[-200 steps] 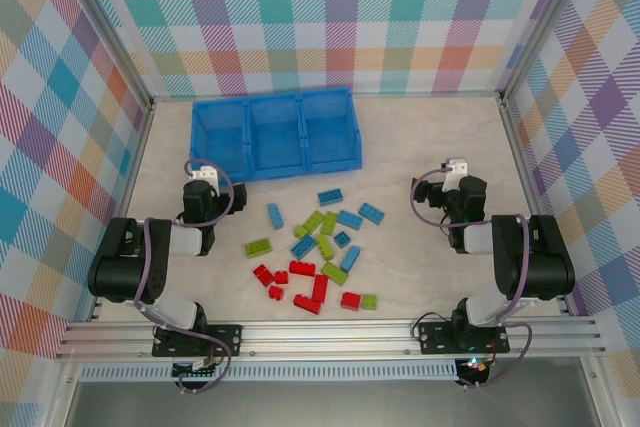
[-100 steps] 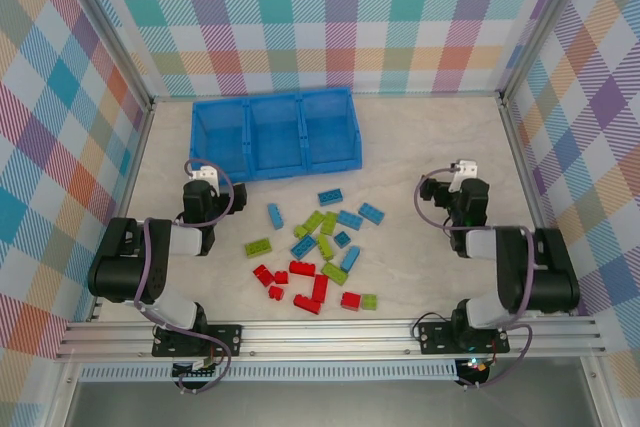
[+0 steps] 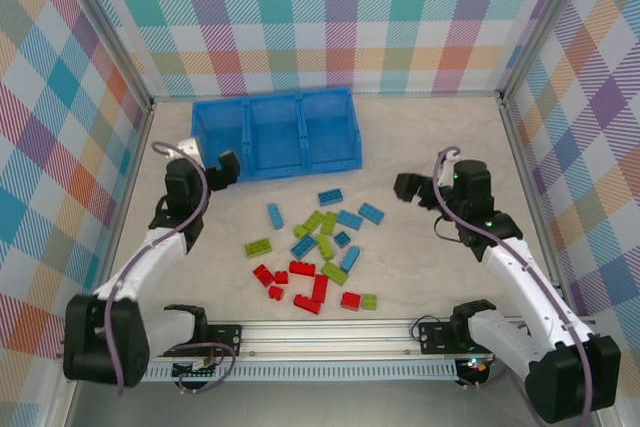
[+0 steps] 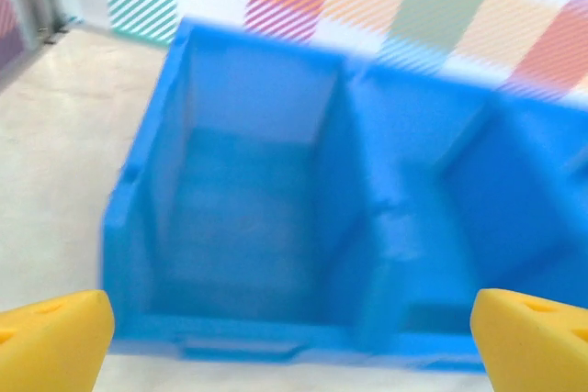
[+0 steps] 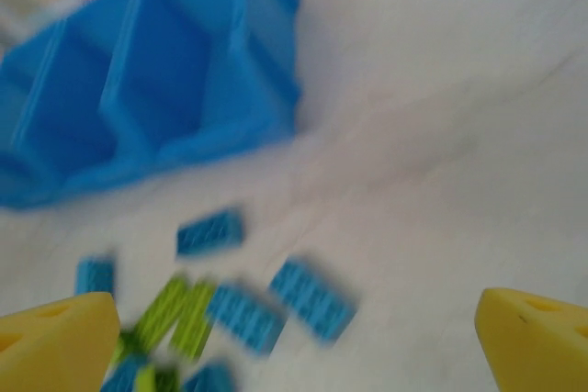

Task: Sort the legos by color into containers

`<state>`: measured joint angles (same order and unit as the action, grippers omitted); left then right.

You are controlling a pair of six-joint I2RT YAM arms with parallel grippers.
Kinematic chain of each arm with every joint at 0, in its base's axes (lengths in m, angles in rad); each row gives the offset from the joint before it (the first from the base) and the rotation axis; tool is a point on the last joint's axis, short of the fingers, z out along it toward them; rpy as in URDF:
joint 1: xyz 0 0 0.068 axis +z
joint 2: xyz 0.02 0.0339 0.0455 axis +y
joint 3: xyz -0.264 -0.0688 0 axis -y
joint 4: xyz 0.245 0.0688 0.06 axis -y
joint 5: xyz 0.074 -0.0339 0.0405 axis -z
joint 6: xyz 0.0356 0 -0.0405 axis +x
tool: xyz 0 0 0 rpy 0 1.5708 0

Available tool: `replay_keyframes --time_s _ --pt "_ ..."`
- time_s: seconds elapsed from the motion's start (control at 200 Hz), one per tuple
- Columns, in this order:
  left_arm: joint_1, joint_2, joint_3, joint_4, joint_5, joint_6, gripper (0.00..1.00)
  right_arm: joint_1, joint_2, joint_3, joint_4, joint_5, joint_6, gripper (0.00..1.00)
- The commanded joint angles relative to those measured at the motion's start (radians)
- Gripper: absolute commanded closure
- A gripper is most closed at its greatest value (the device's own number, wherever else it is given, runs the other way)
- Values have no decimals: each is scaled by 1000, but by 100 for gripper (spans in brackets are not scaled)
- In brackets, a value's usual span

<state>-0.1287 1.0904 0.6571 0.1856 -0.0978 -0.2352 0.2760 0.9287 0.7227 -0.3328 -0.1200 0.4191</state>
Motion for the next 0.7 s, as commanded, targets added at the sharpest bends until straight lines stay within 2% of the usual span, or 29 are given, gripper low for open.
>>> replay_keyframes --time_s 0.0,0.05,0.12,0.175,0.295,0.445,0.58,0.695 --pt "-103 -26 92 -380 155 -277 0 73 13 87 -288 -116 61 0" --pt "-184 -19 131 -498 152 -318 0 128 43 127 -340 -143 60 0" --pt "-300 -8 165 -648 36 -382 1 219 97 186 -403 -152 58 0" --pt "-349 8 170 -715 -12 -454 4 292 140 225 -436 -143 63 0" --pt "-358 69 147 -701 36 -535 12 433 223 294 -453 -107 102 0" --pt "-359 214 177 -615 94 -498 12 581 318 343 -429 3 145 0" --pt "-359 385 264 -616 135 -460 12 635 348 335 -384 29 181 0" --pt "-359 470 294 -627 99 -461 17 644 325 321 -368 42 203 0"
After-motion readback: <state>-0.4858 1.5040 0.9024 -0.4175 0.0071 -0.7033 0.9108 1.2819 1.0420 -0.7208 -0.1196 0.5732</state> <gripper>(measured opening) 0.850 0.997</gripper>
